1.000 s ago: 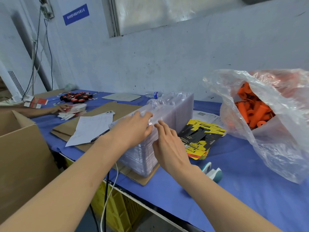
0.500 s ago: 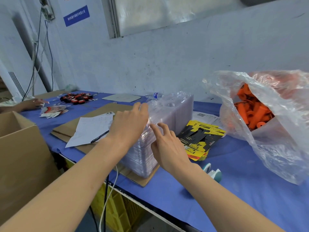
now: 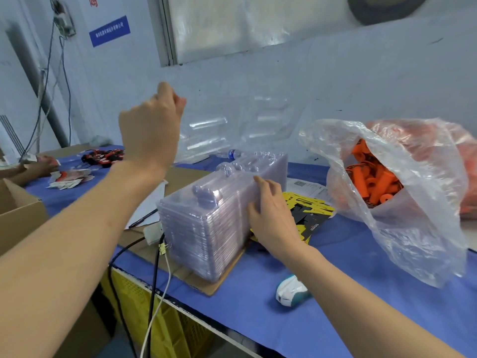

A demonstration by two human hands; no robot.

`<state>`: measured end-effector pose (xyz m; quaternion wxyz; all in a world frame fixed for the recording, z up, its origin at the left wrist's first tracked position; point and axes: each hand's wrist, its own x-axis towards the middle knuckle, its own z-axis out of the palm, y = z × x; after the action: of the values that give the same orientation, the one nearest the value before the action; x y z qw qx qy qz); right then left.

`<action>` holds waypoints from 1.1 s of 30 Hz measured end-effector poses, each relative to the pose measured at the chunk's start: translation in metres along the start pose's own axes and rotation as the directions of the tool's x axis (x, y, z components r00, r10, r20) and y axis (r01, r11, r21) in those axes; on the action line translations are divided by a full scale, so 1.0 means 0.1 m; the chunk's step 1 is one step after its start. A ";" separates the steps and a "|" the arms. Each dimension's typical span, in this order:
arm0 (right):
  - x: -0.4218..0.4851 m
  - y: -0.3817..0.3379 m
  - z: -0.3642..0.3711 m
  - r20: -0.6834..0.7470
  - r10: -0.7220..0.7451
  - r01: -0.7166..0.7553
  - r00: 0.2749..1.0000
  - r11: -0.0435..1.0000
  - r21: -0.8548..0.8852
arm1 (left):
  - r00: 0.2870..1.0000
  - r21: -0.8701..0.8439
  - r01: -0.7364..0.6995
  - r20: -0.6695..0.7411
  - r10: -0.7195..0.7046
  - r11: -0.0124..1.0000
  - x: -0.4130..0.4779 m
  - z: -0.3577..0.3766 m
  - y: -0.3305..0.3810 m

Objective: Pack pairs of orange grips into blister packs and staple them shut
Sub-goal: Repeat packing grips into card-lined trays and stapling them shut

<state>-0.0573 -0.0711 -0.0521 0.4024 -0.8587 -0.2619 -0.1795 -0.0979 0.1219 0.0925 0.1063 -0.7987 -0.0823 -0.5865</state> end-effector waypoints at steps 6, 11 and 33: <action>0.32 0.07 -0.52 -0.229 0.363 -0.202 0.903 0.831 0.517 | 0.983 -0.552 0.176 0.060 -0.172 0.815 0.25 -0.34 -0.03; 0.40 0.32 -1.28 -0.039 0.611 -0.127 0.790 0.226 0.966 | 0.911 -0.797 0.411 0.348 -0.220 0.442 0.21 -0.42 -0.10; -2.38 1.84 -2.84 -0.396 0.917 -0.143 0.048 0.398 0.906 | 0.353 -0.603 0.521 0.796 0.491 0.603 -1.50 0.09 2.28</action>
<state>-0.1654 -0.4657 -0.1121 0.7763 -0.4119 0.3517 -0.3224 -0.0763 -0.0964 -0.0699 -0.3353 -0.9323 0.1349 0.0107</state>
